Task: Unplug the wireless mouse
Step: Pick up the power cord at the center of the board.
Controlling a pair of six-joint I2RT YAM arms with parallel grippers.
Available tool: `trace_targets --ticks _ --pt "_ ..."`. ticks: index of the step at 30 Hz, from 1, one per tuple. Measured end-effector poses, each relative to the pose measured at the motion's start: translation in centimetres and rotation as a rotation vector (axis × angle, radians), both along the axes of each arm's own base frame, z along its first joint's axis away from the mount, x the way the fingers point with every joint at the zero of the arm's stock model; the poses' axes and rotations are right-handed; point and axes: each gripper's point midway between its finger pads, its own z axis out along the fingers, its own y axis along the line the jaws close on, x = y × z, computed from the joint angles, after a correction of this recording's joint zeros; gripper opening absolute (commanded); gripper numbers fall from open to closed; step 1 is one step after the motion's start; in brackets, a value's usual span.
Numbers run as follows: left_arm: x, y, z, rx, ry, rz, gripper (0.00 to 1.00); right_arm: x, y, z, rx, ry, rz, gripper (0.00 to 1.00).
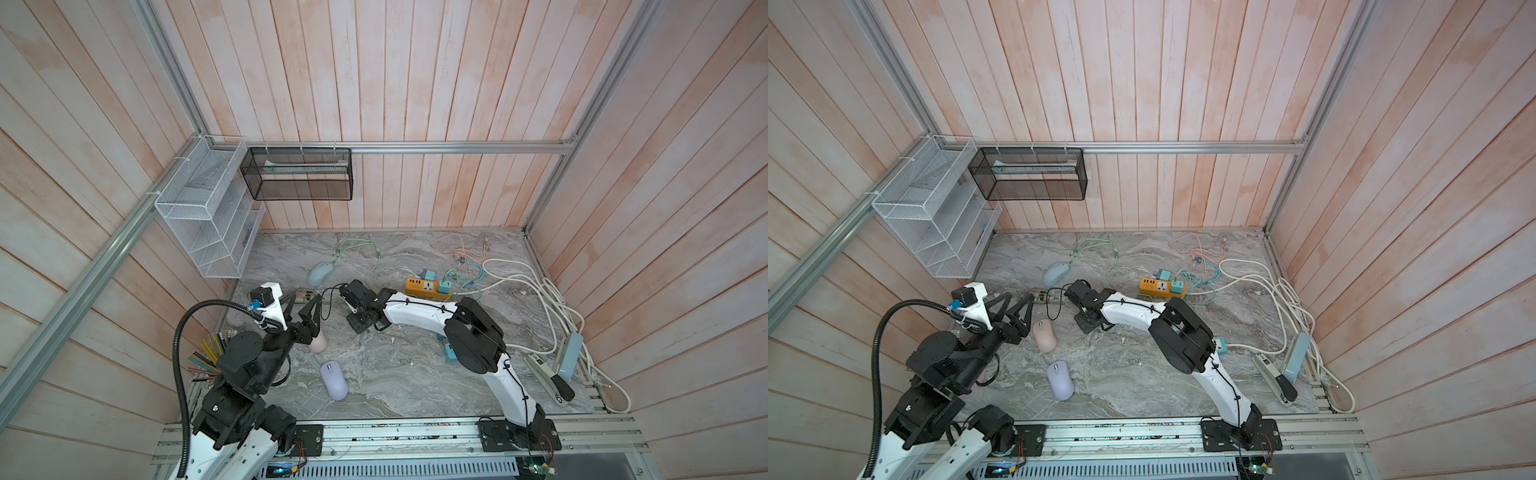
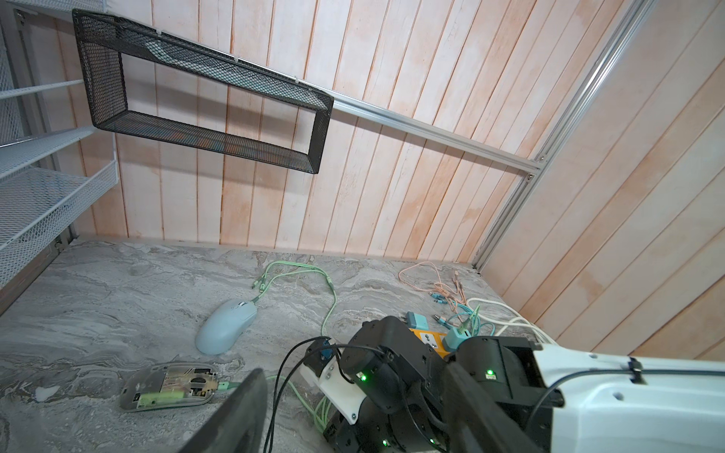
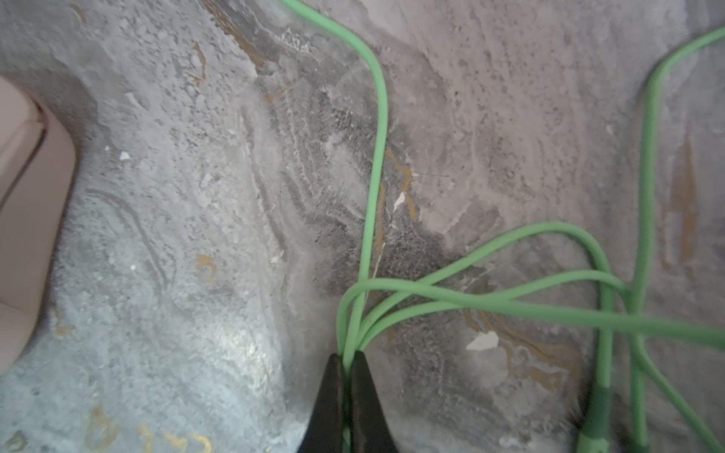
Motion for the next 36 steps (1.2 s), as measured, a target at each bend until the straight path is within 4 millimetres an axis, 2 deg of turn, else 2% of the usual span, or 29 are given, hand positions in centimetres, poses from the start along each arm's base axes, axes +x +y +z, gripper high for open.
trace_targets --ticks 3,5,7,11,14,15,19,22,27,36 --pt "0.0 -0.2 -0.1 0.007 0.003 -0.011 0.75 -1.1 -1.3 0.7 0.012 0.033 -0.001 0.00" --pt "0.0 -0.7 -0.3 0.019 0.005 -0.040 0.74 -1.9 -2.3 2.2 0.045 0.057 0.003 0.00" --pt "-0.1 -1.4 -0.4 0.035 0.004 -0.077 0.74 -2.2 -3.1 5.1 0.112 0.067 0.002 0.00" --pt "-0.2 -3.4 -0.9 0.079 0.000 -0.189 0.68 -1.7 -5.3 13.6 0.318 0.035 -0.006 0.00" --pt "-0.2 -5.3 -2.2 0.120 -0.003 -0.291 0.68 -1.9 -7.6 18.8 0.448 -0.004 -0.008 0.00" --pt "-0.2 -5.9 -2.8 0.137 -0.004 -0.324 0.68 -2.3 -8.3 20.0 0.481 -0.010 -0.003 0.00" --pt "-0.6 -7.3 -4.2 0.186 -0.030 -0.414 0.70 -4.6 -10.5 22.9 0.586 0.004 0.017 0.00" --pt "-1.0 -8.0 -3.7 0.213 -0.082 -0.460 0.71 -5.8 -11.9 25.0 0.657 0.019 0.025 0.00" --pt "-1.2 -9.5 -3.2 0.251 -0.155 -0.547 0.71 -7.5 -14.0 29.7 0.780 -0.002 0.043 0.00" --pt "-1.5 -11.4 -4.9 0.299 -0.222 -0.644 0.74 -10.6 -16.1 37.3 0.942 -0.039 0.123 0.00"
